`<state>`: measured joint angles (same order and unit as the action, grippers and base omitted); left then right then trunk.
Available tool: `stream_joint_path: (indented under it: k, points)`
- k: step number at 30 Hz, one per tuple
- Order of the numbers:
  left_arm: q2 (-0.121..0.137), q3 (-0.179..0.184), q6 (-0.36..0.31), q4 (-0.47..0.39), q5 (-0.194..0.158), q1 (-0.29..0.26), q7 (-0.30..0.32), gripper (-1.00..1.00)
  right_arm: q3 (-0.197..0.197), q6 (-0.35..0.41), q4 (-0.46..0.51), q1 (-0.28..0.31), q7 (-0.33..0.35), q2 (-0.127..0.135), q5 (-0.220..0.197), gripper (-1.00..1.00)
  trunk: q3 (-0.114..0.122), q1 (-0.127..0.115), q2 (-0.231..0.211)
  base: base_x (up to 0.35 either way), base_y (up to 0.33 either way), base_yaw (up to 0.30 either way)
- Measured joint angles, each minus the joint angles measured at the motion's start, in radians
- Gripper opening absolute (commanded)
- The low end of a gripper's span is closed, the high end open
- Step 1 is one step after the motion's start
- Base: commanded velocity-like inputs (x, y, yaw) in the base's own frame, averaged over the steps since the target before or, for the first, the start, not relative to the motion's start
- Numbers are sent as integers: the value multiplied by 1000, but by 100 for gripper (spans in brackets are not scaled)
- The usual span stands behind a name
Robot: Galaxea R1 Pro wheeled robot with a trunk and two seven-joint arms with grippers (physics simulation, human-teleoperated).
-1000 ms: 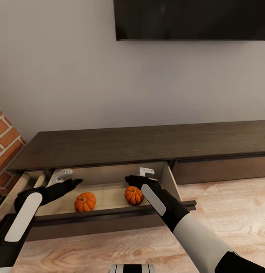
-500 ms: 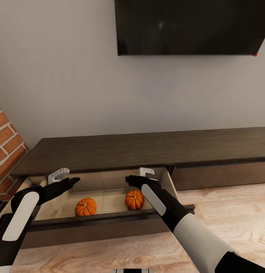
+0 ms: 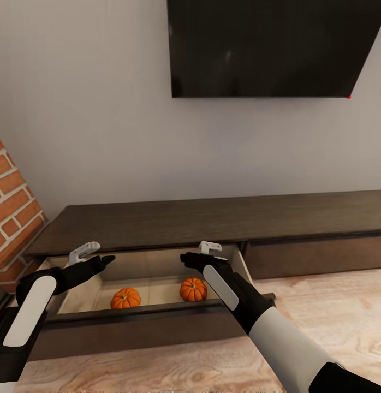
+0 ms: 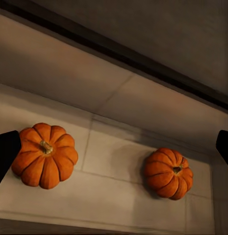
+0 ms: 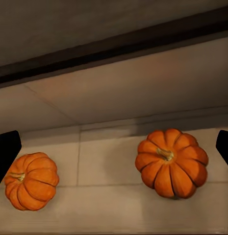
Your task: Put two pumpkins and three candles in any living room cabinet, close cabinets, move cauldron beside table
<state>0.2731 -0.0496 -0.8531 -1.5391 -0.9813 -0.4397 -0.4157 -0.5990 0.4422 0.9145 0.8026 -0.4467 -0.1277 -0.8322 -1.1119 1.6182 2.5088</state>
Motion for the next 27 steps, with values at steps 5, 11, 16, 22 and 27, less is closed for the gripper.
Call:
stream_joint_path:
  k: [5,11,16,22,27]
  points:
    - [0,0,0,0,-1,0,1,100,0,0,0,0,0,0,0,100,19,-2,-1,-109,20,0]
    - [0,-1,0,0,-1,0,1,100,0,0,0,0,0,0,0,100,43,-5,-3,-173,46,0]
    - [0,-1,0,0,-1,0,1,100,0,0,0,0,0,0,0,100,62,-7,-4,-271,77,0]
    - [0,0,0,0,-1,0,1,100,0,0,0,0,0,0,0,100,85,-10,-5,-313,93,0]
    - [0,1,0,0,-2,0,1,100,0,0,1,0,1,1,2,100,104,-12,-6,-317,95,0]
